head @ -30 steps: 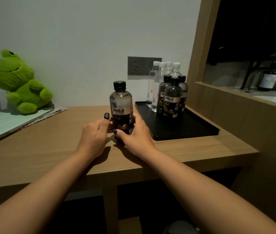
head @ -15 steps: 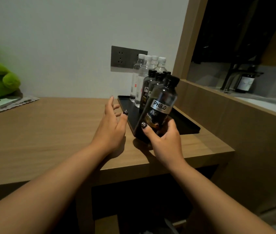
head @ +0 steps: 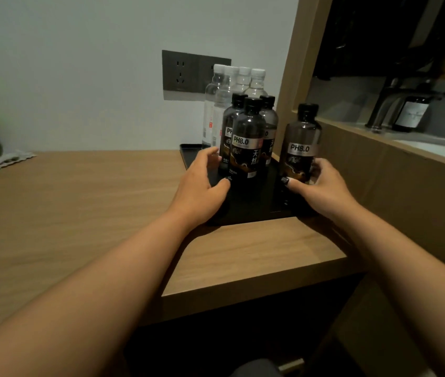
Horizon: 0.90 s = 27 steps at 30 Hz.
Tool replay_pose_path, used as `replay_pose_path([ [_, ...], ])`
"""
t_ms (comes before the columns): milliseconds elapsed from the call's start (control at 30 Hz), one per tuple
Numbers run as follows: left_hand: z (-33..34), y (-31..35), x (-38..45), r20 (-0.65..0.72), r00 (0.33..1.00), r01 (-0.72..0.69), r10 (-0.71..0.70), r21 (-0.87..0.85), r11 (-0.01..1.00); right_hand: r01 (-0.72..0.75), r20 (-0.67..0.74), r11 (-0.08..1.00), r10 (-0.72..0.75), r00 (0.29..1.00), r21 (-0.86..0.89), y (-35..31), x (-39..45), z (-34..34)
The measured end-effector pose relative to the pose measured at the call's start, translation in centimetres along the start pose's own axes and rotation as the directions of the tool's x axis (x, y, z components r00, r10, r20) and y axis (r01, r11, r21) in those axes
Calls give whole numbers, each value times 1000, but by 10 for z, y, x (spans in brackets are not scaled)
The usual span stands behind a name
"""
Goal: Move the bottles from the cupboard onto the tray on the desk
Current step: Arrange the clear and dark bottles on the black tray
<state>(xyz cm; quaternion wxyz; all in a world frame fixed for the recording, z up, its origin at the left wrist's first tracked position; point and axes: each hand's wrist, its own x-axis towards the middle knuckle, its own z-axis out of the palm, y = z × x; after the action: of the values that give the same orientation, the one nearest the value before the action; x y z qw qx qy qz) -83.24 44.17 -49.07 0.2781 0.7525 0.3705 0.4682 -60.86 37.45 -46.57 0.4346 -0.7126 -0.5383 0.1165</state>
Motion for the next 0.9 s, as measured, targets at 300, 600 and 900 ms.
replay_pose_path([
  [300, 4, -9, 25, -119, 983, 105, -142, -273, 956, 52, 54, 998, -51, 997, -28, 5, 40, 24],
  [600, 6, -13, 32, -142, 979, 102, -146, -274, 956, 84, 78, 996, -82, 994, -29, 9, 50, 28],
  [900, 5, -8, 23, -185, 977, 75, -105, -164, 984, 105, 104, 994, -101, 989, -36, 7, 45, 32],
])
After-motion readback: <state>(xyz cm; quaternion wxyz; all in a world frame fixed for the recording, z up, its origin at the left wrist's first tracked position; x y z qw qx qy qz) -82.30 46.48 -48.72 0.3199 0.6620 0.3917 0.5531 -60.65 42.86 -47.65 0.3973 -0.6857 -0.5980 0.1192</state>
